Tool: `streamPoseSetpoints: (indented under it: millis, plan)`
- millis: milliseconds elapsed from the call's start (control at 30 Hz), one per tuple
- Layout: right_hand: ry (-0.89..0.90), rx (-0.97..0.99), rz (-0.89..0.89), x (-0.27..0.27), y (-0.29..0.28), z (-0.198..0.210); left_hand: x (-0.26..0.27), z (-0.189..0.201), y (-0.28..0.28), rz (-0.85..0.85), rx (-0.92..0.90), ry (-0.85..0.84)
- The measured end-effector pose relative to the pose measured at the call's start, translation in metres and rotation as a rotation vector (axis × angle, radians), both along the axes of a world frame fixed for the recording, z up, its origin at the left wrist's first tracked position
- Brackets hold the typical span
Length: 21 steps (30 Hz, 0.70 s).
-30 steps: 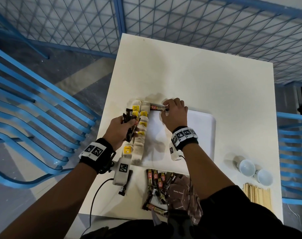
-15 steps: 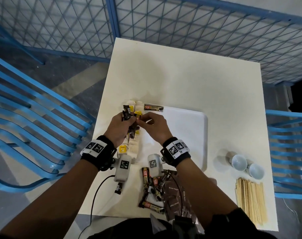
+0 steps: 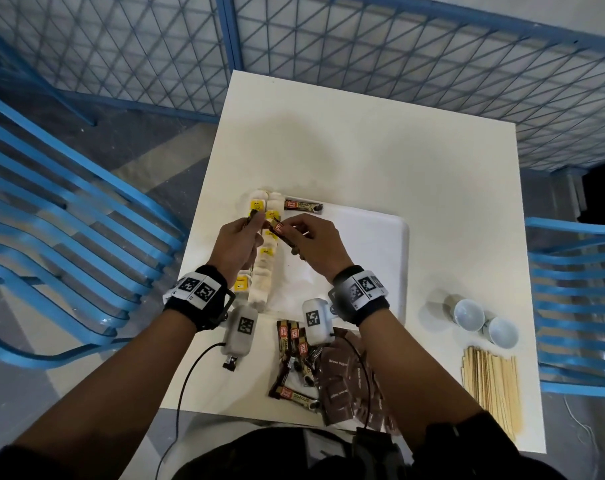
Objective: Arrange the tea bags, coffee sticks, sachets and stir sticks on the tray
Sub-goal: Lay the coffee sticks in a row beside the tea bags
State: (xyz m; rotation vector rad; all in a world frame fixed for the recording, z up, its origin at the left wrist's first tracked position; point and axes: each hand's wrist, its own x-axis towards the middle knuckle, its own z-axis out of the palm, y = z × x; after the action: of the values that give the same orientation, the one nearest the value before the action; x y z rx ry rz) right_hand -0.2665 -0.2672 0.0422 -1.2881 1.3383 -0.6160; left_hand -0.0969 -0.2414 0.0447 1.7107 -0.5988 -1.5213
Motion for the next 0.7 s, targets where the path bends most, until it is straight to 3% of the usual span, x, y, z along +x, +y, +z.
streamPoseSetpoints:
  millis: [133, 500, 700]
  plan:
    - [0.001, -0.018, 0.027, -0.006, 0.005, -0.001, -0.011, 0.008, 0.012, -0.053, -0.157, -0.208]
    - [-0.429, 0.179, -0.003, -0.043, 0.010, 0.001, -0.013, 0.004, 0.024, 0.140, -0.129, -0.083]
    - [-0.452, 0.161, -0.049, -0.050, 0.008, -0.002, -0.013, -0.001, 0.026, 0.140, -0.140, -0.100]
